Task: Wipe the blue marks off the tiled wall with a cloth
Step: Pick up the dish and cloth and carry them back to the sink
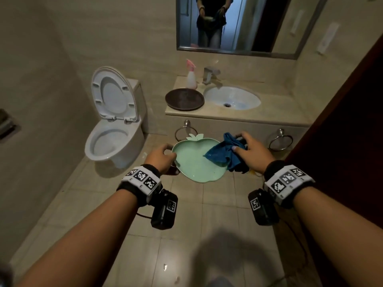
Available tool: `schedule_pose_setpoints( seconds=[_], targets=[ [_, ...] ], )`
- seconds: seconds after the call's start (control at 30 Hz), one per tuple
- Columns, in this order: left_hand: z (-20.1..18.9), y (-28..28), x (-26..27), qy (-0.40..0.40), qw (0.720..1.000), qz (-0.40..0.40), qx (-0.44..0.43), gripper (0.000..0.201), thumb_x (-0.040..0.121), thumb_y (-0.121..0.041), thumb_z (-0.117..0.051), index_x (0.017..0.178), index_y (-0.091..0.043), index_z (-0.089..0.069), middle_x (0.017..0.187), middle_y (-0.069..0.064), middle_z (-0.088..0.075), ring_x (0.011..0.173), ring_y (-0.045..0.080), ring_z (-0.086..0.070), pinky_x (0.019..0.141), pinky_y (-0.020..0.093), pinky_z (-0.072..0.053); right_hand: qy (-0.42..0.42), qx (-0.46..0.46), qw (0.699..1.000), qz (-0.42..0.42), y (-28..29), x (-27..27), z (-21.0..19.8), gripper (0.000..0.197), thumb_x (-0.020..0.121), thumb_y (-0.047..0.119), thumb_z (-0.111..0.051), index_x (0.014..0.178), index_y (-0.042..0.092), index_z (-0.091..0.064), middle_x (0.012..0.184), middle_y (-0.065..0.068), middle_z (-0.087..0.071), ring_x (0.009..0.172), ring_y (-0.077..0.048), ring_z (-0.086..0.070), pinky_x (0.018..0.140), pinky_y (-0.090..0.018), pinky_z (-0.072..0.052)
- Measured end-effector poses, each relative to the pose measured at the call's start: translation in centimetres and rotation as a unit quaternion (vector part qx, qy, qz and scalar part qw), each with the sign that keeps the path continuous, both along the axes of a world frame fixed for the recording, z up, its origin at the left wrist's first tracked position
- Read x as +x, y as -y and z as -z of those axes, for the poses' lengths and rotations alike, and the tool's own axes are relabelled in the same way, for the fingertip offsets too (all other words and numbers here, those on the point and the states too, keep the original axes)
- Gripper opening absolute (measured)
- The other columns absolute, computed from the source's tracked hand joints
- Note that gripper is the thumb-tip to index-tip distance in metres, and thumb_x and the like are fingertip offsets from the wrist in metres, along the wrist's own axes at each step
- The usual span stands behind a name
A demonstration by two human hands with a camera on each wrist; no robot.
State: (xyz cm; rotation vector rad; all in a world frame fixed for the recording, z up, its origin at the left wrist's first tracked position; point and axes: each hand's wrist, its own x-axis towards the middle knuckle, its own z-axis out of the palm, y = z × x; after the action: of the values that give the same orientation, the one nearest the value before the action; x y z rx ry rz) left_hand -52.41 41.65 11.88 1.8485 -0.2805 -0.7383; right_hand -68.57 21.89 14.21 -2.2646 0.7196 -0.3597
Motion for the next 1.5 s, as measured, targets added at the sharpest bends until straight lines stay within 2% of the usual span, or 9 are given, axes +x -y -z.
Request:
schedule_pose_setpoints(
  seconds=[0.2, 0.3, 0.53, 0.77, 0.93, 1.13, 1.27, 1.4, 1.5],
  targets=[
    [-1.4, 5.4, 5.3, 0.0, 1.0, 0.007, 0.003, 0.026, 0.092, 0.001, -0.043, 0.112, -0.009, -0.056, 0.074, 0.013, -0.056, 0.059, 0.029, -0.062, 0.051, 0.033, -0.059, 0.011, 0.026, 1.0, 0.01, 5.8, 5.1, 0.0, 0.023, 0.093, 0.016, -0.057, 0.116, 0.016, -0.051, 0.096, -0.003, -0.06, 0.082, -0.02, -0.062, 0.056, -0.017, -0.047],
    [-1.3, 8.6, 7.8, 0.016, 1.0, 0.008, 0.003, 0.024, 0.093, -0.001, -0.046, 0.113, -0.01, -0.056, 0.077, 0.013, -0.057, 0.061, 0.03, -0.064, 0.059, 0.039, -0.06, 0.021, 0.017, 1.0, 0.0, 9.6, 8.0, 0.4, 0.018, 0.093, 0.015, -0.057, 0.108, 0.022, -0.049, 0.093, 0.0, -0.061, 0.074, -0.009, -0.06, 0.053, -0.011, -0.042],
    [-0.4, 17.0, 13.2, 0.023, 0.999, -0.028, 0.015, 0.023, 0.093, 0.0, -0.047, 0.11, -0.014, -0.055, 0.085, 0.008, -0.056, 0.067, 0.031, -0.064, 0.052, 0.035, -0.059, 0.036, -0.01, 0.999, -0.031, 18.9, 14.9, 0.2, 0.018, 0.093, 0.011, -0.056, 0.109, 0.017, -0.049, 0.095, -0.006, -0.06, 0.078, -0.02, -0.057, 0.063, -0.024, -0.039],
    [1.4, 23.2, 18.8, 0.058, 0.995, -0.058, 0.05, 0.026, 0.09, -0.003, -0.051, 0.109, -0.019, -0.056, 0.112, 0.022, -0.063, 0.091, 0.038, -0.067, 0.083, 0.052, -0.055, 0.026, -0.03, 0.998, -0.053, 26.8, 20.8, -0.1, 0.019, 0.094, 0.012, -0.054, 0.111, 0.016, -0.049, 0.095, -0.007, -0.058, 0.078, -0.023, -0.056, 0.062, -0.026, -0.038],
    [2.0, 25.5, 22.5, 0.0, 0.994, -0.102, 0.033, 0.028, 0.092, 0.001, -0.046, 0.118, -0.008, -0.054, 0.086, 0.016, -0.059, 0.072, 0.037, -0.065, 0.06, 0.048, -0.058, 0.014, -0.036, 0.997, -0.074, 30.4, 25.1, -0.3, 0.019, 0.094, 0.013, -0.054, 0.112, 0.017, -0.048, 0.098, -0.007, -0.06, 0.079, -0.02, -0.055, 0.063, -0.024, -0.039],
    [3.3, 28.3, 28.9, -0.011, 0.994, -0.103, 0.032, 0.032, 0.094, 0.004, -0.043, 0.124, -0.004, -0.051, 0.084, 0.019, -0.058, 0.066, 0.034, -0.061, 0.046, 0.035, -0.056, 0.005, -0.03, 0.995, -0.091, 33.5, 31.8, 0.4, 0.019, 0.095, 0.012, -0.053, 0.112, 0.017, -0.048, 0.1, -0.006, -0.06, 0.081, -0.021, -0.057, 0.068, -0.024, -0.041],
    [4.6, 30.4, 35.3, 0.002, 0.995, -0.09, 0.051, 0.029, 0.094, 0.001, -0.046, 0.121, -0.006, -0.052, 0.106, 0.025, -0.058, 0.078, 0.04, -0.065, 0.051, 0.041, -0.058, 0.001, -0.03, 0.995, -0.093, 35.3, 38.0, 1.4, 0.019, 0.094, 0.011, -0.054, 0.111, 0.018, -0.048, 0.098, -0.004, -0.059, 0.082, -0.019, -0.056, 0.068, -0.022, -0.039],
    [6.1, 32.4, 42.0, 0.025, 0.995, -0.062, 0.077, 0.023, 0.092, -0.003, -0.051, 0.113, -0.011, -0.056, 0.116, 0.022, -0.059, 0.089, 0.041, -0.066, 0.076, 0.053, -0.056, -0.022, -0.027, 0.995, -0.089, 36.6, 44.3, 2.5, 0.024, 0.093, 0.01, -0.054, 0.116, 0.012, -0.05, 0.099, -0.004, -0.058, 0.086, -0.021, -0.056, 0.072, -0.024, -0.04],
    [7.4, 33.6, 46.8, 0.011, 0.995, -0.049, 0.082, 0.022, 0.091, -0.002, -0.051, 0.108, -0.016, -0.056, 0.113, 0.024, -0.059, 0.088, 0.044, -0.066, 0.073, 0.056, -0.056, -0.049, -0.024, 0.995, -0.085, 37.5, 48.6, 3.4, 0.025, 0.093, 0.01, -0.055, 0.117, 0.012, -0.05, 0.1, -0.006, -0.059, 0.087, -0.022, -0.056, 0.072, -0.025, -0.041]
  ],
)
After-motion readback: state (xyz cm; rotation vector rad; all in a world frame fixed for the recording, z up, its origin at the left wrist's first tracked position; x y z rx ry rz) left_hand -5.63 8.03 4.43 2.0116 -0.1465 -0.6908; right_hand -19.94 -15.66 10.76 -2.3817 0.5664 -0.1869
